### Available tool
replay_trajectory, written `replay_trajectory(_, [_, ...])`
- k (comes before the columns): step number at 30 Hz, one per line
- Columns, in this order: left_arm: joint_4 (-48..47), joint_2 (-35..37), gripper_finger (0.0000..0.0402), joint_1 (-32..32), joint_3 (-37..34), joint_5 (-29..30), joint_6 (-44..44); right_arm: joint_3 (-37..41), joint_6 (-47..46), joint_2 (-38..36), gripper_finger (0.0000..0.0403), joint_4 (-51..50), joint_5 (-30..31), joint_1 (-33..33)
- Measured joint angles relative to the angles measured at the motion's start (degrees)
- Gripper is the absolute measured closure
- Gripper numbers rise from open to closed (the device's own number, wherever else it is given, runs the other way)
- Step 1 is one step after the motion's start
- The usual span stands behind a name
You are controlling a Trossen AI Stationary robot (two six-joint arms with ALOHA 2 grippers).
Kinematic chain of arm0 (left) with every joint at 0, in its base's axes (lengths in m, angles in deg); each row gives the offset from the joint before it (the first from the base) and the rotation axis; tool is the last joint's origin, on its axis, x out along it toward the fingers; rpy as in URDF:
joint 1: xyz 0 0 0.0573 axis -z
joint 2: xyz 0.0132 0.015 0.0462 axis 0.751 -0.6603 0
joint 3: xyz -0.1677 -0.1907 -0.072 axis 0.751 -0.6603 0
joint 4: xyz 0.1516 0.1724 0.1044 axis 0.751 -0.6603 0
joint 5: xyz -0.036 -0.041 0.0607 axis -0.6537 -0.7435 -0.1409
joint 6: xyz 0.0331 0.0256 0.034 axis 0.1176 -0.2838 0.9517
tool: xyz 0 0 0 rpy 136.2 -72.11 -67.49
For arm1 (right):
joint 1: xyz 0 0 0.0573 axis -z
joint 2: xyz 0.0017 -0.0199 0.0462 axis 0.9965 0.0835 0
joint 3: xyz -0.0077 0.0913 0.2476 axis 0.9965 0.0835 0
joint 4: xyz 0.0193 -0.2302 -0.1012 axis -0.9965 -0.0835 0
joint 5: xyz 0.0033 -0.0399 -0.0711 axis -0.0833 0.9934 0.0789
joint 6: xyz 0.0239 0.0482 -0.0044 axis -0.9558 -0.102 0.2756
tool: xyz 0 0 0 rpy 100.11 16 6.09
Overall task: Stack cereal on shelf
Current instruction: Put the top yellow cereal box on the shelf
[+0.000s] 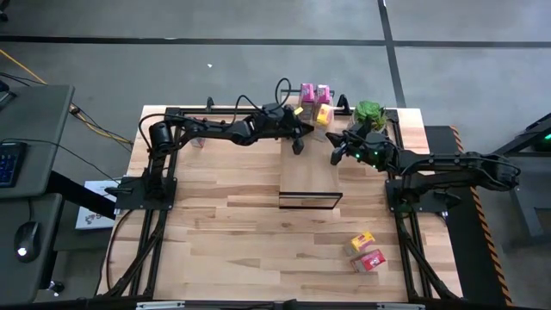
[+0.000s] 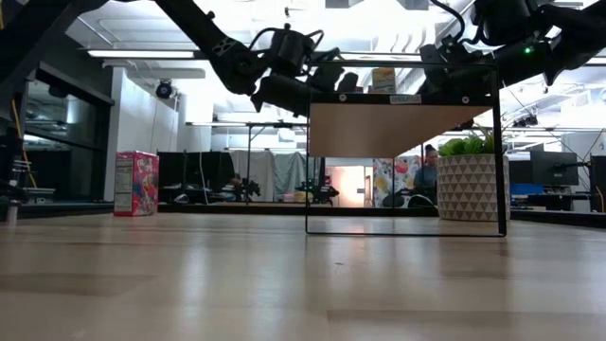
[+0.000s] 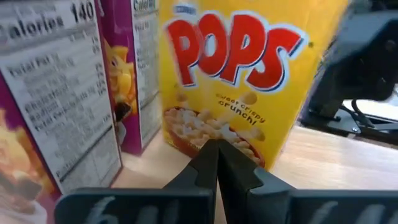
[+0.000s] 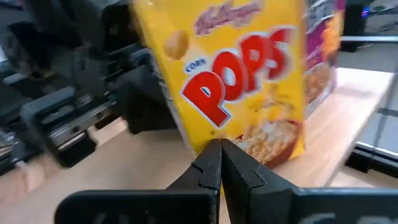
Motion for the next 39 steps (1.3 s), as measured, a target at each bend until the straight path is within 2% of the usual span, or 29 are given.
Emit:
replay_trajectory(17, [-2.38, 0.93, 0.0402, 0.76, 0.02, -0.41, -1.51, 0.00, 0.37, -1.14, 0.0403, -0.14, 1.55, 0.02])
replay_trajectory(25, [-2.17, 2.77, 0.0402, 0.81, 0.07, -0.45, -1.12, 0.00, -1.06, -3.50, 0.0403, -4.96, 1.49, 0.02])
replay_trajectory(39, [-4.16, 3.62, 0.0402, 0.73, 0.02, 0.00, 0.18, 0.00, -0.64, -3.81, 0.0403, -7.39, 2.62, 0.02])
